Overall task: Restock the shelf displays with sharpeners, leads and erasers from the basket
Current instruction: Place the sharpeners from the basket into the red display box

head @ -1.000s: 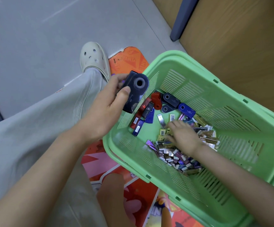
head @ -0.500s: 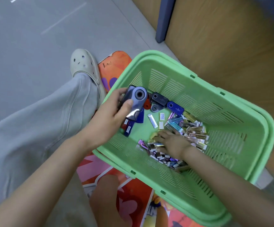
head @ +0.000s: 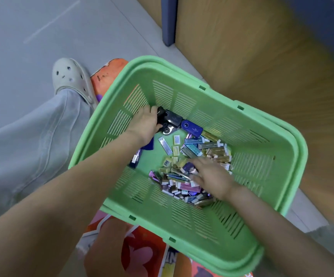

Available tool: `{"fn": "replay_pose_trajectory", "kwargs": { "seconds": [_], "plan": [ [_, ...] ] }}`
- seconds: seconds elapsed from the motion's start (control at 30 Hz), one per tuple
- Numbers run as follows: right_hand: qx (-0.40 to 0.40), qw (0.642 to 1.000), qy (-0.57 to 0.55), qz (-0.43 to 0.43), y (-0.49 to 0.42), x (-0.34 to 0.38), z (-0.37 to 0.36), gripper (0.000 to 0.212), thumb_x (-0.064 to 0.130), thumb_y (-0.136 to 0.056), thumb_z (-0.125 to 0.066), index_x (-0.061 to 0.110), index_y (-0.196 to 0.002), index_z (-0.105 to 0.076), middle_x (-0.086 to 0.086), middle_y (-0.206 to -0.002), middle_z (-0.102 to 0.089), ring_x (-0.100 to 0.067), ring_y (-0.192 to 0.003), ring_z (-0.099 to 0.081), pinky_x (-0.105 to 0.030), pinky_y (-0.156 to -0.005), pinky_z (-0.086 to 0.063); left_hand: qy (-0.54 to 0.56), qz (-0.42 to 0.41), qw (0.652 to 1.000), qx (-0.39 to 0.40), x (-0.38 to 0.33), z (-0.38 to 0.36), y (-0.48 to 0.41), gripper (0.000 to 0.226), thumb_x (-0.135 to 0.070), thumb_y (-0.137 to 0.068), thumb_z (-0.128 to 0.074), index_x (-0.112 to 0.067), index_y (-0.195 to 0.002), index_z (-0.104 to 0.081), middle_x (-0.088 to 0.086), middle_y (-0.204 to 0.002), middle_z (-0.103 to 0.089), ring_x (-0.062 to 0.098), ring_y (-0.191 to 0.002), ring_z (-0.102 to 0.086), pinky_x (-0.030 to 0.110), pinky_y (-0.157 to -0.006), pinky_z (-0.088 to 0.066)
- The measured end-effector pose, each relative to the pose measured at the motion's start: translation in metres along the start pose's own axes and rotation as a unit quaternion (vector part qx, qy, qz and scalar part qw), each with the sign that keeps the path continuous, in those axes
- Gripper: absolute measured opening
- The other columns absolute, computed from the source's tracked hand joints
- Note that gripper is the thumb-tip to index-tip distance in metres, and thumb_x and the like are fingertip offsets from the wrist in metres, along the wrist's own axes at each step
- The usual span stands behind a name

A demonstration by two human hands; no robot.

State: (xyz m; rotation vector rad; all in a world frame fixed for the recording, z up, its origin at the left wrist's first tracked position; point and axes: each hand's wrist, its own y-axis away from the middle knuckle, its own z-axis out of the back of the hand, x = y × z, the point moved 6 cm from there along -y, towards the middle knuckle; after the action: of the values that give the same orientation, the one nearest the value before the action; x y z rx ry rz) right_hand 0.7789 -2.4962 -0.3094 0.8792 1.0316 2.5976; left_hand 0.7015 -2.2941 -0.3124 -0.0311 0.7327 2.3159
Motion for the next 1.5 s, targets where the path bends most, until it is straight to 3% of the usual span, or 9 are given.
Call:
{"fn": "replay_pose_trajectory", "kwargs": {
  "seconds": [0.13,0.33,0.53,0.8,0.93,1.07,1.17,1.33,1.5],
  "plan": [
    [-0.125,0.990,-0.032,-0.055,-0.016,-0.017,0.032,0.051,0.031,-0.100,-0.044,0.016,-0.146,-0.029,-0.003,-0.146,-0.038,-0.017,-0.135,-0.035,-0.031,-0.114,-0.022,-0.045,-0.037,0.994,-0.094,-0.012,0.002,0.010,0.041,-0.005,-0.091,-0.052,-0.004,-0.131,-0.044,0.018,-0.126,-0.046,0.033,-0.115,-0.042,0.039,-0.097,-0.033],
    [-0.053,0.992,0.111,-0.024,-0.058,-0.019,0.015,0.055,0.042,-0.102,-0.031,0.018,-0.150,-0.017,0.000,-0.155,-0.025,-0.018,-0.140,-0.025,-0.037,-0.116,-0.019,0.103,0.055,0.983,0.141,-0.034,-0.084,0.047,0.032,-0.018,-0.100,-0.037,0.001,-0.126,-0.041,0.019,-0.128,-0.043,0.033,-0.114,-0.048,0.038,-0.091,-0.040],
    [0.000,0.975,0.209,-0.079,-0.072,-0.028,-0.001,0.067,0.056,-0.098,-0.015,0.023,-0.151,0.011,0.007,-0.160,0.008,-0.027,-0.146,-0.006,-0.052,-0.117,-0.009,0.149,0.090,0.984,0.041,-0.038,-0.087,0.028,0.054,-0.021,-0.096,-0.050,-0.005,-0.141,-0.023,0.018,-0.143,-0.023,0.033,-0.126,-0.038,0.040,-0.099,-0.042],
    [0.028,0.981,0.178,-0.072,-0.048,-0.032,-0.003,0.056,0.045,-0.102,-0.020,0.021,-0.152,-0.008,0.001,-0.158,-0.017,-0.023,-0.143,-0.019,-0.048,-0.112,-0.023,0.093,0.067,0.985,0.125,-0.032,-0.088,0.019,0.054,-0.025,-0.094,-0.056,-0.010,-0.137,-0.028,0.013,-0.130,-0.044,0.033,-0.101,-0.059,0.036,-0.072,-0.046],
    [0.052,0.979,0.188,-0.063,-0.039,-0.029,0.000,0.053,0.046,-0.102,-0.021,0.020,-0.148,-0.025,0.000,-0.155,-0.026,-0.024,-0.140,-0.026,-0.047,-0.110,-0.025,0.112,0.047,0.992,0.044,-0.033,-0.055,0.023,0.045,-0.026,-0.095,-0.050,-0.008,-0.132,-0.033,0.012,-0.127,-0.043,0.024,-0.088,-0.056,0.033,-0.064,-0.049],
    [-0.037,0.994,0.072,-0.071,-0.033,-0.025,0.010,0.048,0.041,-0.102,-0.028,0.018,-0.143,-0.034,-0.003,-0.146,-0.038,-0.021,-0.133,-0.035,-0.040,-0.112,-0.027,0.058,0.043,0.992,-0.102,-0.013,-0.013,0.026,0.044,-0.026,-0.095,-0.051,-0.010,-0.133,-0.039,0.013,-0.121,-0.045,0.026,-0.099,-0.053,0.035,-0.073,-0.046],
    [-0.161,0.974,-0.105,-0.116,-0.039,-0.034,0.032,0.055,0.034,-0.101,-0.039,0.012,-0.148,-0.023,-0.007,-0.150,-0.031,-0.022,-0.135,-0.036,-0.034,-0.114,-0.025,-0.010,0.047,0.993,-0.109,0.001,-0.002,0.014,0.041,-0.026,-0.097,-0.049,-0.009,-0.133,-0.041,0.014,-0.119,-0.044,0.030,-0.104,-0.051,0.036,-0.067,-0.040],
    [-0.160,0.929,-0.304,-0.136,-0.070,-0.029,0.030,0.046,0.020,-0.100,-0.046,0.012,-0.143,-0.034,-0.011,-0.137,-0.046,-0.028,-0.123,-0.048,-0.028,-0.097,-0.037,0.004,0.078,0.991,-0.109,-0.004,-0.001,0.008,0.042,-0.006,-0.090,-0.057,-0.007,-0.129,-0.042,0.016,-0.122,-0.042,0.032,-0.104,-0.050,0.037,-0.067,-0.042],
    [-0.200,0.960,-0.171,-0.096,-0.074,-0.019,0.035,0.047,0.016,-0.100,-0.043,0.012,-0.145,-0.032,-0.009,-0.143,-0.045,-0.023,-0.131,-0.042,-0.035,-0.112,-0.028,0.136,0.023,0.989,-0.051,-0.026,-0.025,0.019,0.026,-0.014,-0.095,-0.049,-0.010,-0.121,-0.049,0.009,-0.118,-0.054,0.024,-0.106,-0.051,0.036,-0.095,-0.042]
  ]
}}
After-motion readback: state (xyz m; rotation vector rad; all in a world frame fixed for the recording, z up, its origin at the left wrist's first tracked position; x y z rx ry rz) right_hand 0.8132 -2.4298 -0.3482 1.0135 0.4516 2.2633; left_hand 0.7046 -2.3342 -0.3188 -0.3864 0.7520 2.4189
